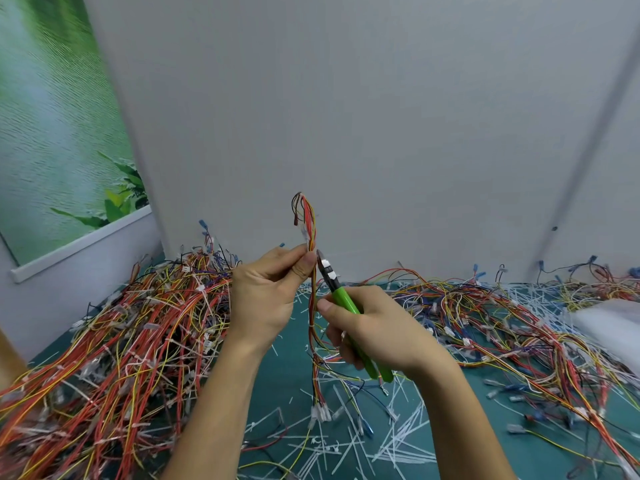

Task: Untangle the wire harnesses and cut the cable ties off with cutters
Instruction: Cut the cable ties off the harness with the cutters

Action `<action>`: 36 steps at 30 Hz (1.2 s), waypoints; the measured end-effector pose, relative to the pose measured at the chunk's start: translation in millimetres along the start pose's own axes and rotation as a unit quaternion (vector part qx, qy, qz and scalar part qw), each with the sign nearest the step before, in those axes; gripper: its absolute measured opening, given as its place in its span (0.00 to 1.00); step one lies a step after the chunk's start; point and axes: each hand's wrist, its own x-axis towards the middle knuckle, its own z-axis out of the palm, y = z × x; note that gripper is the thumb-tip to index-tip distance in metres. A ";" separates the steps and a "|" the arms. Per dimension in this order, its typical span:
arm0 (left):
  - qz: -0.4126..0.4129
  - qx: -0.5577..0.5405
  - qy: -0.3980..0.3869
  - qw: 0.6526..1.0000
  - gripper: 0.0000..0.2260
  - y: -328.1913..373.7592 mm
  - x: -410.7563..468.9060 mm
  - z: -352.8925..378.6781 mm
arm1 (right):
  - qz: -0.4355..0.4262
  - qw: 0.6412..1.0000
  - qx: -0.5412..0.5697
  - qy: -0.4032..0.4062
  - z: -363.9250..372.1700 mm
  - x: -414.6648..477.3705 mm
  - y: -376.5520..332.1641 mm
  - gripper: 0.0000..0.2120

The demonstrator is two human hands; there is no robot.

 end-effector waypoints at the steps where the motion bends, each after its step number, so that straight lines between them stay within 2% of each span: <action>1: 0.016 0.021 -0.010 1.000 0.10 -0.8 -0.1 -0.5 | 0.008 1.000 0.007 -0.006 -0.6 -1.5 -0.7 0.12; 5: 0.064 0.080 -0.040 0.994 0.09 -1.1 -1.4 -2.6 | 0.047 0.998 0.039 -0.015 -3.1 -4.7 -3.5 0.14; 9: 0.080 0.113 -0.074 0.988 0.09 -1.8 -2.7 -3.2 | 0.078 0.993 0.079 -0.028 -4.4 -5.7 -6.4 0.17; 14: 0.095 0.134 -0.100 0.981 0.10 -4.9 -1.7 -5.3 | 0.087 0.992 0.086 -0.021 -4.5 -4.4 -5.4 0.15; 20: 0.054 0.084 -0.036 0.994 0.09 -5.8 -1.9 0.3 | 0.055 0.996 0.061 0.025 1.2 1.7 -2.3 0.19; 24: -0.078 -0.026 0.005 0.997 0.04 -3.5 -1.6 6.1 | 0.049 0.996 0.051 0.055 3.5 3.7 -1.2 0.19; 26: -0.132 -0.052 0.006 0.990 0.06 -4.5 -0.7 5.0 | 0.046 0.996 0.033 0.062 4.2 4.8 -0.2 0.19; 30: -0.168 -0.040 -0.006 0.985 0.11 -6.4 1.7 1.7 | 0.035 0.997 0.008 0.066 9.4 6.7 -1.0 0.15; 36: -0.168 0.012 -0.012 0.986 0.10 -7.6 -0.9 1.2 | 0.062 0.996 0.041 0.047 11.9 6.2 -2.8 0.13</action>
